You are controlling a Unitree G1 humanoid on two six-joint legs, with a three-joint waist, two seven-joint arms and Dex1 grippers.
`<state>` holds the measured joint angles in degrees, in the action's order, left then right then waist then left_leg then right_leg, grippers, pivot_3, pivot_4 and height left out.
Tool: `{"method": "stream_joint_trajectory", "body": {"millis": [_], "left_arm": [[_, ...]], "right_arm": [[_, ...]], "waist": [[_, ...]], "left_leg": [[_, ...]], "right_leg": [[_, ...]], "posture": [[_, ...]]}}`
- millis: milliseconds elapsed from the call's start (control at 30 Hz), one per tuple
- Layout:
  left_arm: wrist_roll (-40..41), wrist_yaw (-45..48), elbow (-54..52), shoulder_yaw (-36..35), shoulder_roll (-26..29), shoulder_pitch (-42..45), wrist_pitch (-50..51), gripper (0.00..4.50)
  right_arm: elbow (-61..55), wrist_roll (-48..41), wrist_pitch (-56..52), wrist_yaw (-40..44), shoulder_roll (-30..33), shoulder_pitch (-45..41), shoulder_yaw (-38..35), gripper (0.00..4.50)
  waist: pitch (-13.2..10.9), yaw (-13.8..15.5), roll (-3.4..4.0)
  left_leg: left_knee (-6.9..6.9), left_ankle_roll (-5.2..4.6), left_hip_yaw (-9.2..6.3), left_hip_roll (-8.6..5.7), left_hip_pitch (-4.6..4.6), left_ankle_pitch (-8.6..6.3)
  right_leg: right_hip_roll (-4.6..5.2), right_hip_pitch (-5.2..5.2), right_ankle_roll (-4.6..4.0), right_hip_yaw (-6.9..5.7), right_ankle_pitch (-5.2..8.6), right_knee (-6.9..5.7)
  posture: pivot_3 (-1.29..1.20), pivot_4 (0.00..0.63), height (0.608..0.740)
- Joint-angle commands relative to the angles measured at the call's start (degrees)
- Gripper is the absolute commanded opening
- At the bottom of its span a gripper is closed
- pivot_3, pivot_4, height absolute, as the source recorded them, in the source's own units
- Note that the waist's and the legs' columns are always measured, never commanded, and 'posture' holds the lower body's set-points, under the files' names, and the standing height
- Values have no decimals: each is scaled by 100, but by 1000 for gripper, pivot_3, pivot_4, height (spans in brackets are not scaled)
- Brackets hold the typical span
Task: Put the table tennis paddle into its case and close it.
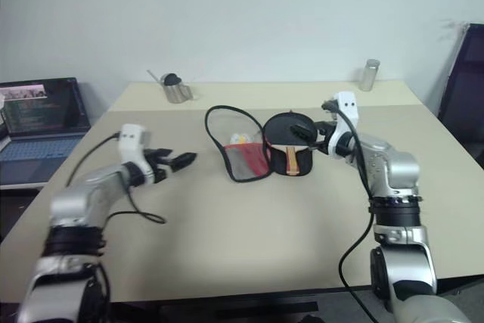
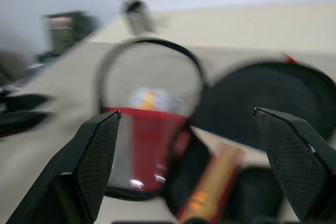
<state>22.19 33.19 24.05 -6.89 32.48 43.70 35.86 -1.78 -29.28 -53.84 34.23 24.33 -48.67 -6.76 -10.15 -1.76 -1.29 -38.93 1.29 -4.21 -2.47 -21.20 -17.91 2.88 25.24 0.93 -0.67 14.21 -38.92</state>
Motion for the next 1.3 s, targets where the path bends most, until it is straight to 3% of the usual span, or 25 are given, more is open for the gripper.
{"method": "stream_joint_trajectory", "body": {"millis": [33, 167, 333, 667, 767, 967, 1167, 1300], "left_arm": [[-253, 107, 384, 141, -95, 352, -266, 3185], [-531, -192, 931, 316, -493, 725, -182, 1767], [-509, -263, 885, 267, -937, 917, -47, 16], [-214, -109, 908, 51, -2090, 1803, -888, 16], [-361, -383, 1539, 153, -2821, 2307, -1292, 16], [-1241, -1439, 2879, 681, -3798, 2362, -1894, 16], [-1541, -1552, 3142, 702, -3569, 2256, -2185, 16], [-1342, -961, 2312, 586, -3132, 1954, -2085, 16]], "right_arm": [[-644, -340, -135, 467, 215, 254, 174, 4500], [-957, -453, -205, 498, 211, 414, 318, 4500], [-1041, -411, -218, 238, 73, 470, 397, 4500], [-992, -340, -103, -164, 129, 472, 191, 4500], [-852, -249, -24, -478, 108, 379, -25, 4500], [-744, -184, 8, -891, 81, 288, -275, 4500], [-839, -200, -94, -1101, 58, 417, -392, 4500], [-786, -327, -254, -1340, -123, 414, -600, 4500]], "waist": [[2, -18, -2], [2, -8, -3], [0, -8, -7], [-2, 29, -10], [-4, 61, -15], [-3, 77, -16], [-6, -14, -18], [-6, -8, -18]], "left_leg": [[0, 0, 3, 0, 1, 0], [-1, 0, 10, -3, 4, 0], [-3, 2, 6, -3, 2, 1], [-4, 4, 4, -6, -4, 2], [-7, 4, 2, -6, -11, 2], [-1, 2, 16, -10, 2, 1], [0, 1, 22, -4, 8, 2], [0, 2, 21, -5, 14, 2]], "right_leg": [[0, -2, 0, 2, 0, 2], [4, -1, 0, 7, 0, -3], [5, -1, 0, 5, 0, -4], [8, 0, 1, 2, 0, 0], [9, 1, 2, -3, -1, 2], [12, -3, 4, 7, -2, 2], [6, 2, 4, 13, -2, -12], [6, -5, 4, 14, -2, -9]], "posture": [[0, 150, 740], [0, 150, 740], [0, 150, 740], [0, 150, 740], [0, 150, 740], [0, 150, 740], [0, 150, 740], [0, 150, 740]]}}
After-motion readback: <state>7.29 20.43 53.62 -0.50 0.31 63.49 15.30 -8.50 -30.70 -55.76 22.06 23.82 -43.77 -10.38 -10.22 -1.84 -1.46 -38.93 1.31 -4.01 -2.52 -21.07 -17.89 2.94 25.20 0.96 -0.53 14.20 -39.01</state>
